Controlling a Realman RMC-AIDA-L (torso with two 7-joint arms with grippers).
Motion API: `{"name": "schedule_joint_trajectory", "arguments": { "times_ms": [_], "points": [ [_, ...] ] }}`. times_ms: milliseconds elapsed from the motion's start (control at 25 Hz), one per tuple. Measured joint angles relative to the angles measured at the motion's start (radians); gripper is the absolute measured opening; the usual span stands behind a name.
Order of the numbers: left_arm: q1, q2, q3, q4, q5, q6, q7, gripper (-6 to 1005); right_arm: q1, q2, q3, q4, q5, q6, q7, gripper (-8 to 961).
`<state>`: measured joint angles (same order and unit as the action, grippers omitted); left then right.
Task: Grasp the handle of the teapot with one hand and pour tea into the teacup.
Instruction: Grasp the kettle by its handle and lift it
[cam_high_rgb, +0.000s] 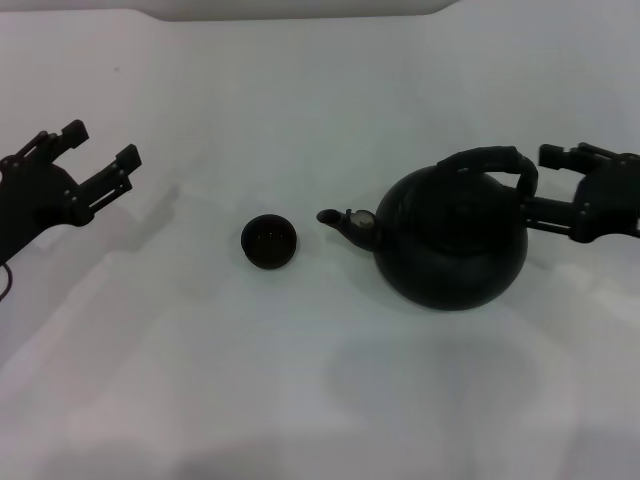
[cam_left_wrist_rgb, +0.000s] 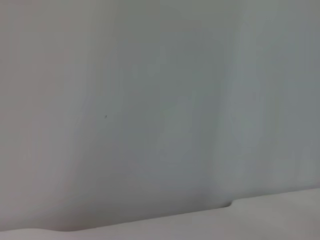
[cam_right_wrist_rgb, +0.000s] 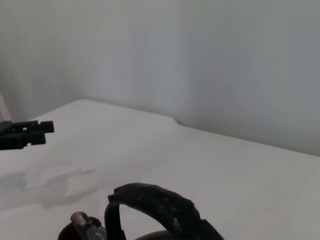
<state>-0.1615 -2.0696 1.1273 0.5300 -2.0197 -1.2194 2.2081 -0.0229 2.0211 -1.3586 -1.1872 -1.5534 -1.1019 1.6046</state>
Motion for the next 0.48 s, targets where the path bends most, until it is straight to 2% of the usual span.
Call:
{"name": "schedule_joint_trajectory", "arguments": {
  "times_ms": [240,480],
  "points": [
    [-0.001,0.0,-0.006,0.001,0.001,0.003,0.001,797,0.021,-0.003,-0.024,0.028,0.002,0.026,0.002,791],
    [-0.004,0.0,-0.023,-0.006,0.006,0.015,0.001,796,0.023,-0.003,-0.02,0.031,0.01,0.033,0.004,735]
  ]
}}
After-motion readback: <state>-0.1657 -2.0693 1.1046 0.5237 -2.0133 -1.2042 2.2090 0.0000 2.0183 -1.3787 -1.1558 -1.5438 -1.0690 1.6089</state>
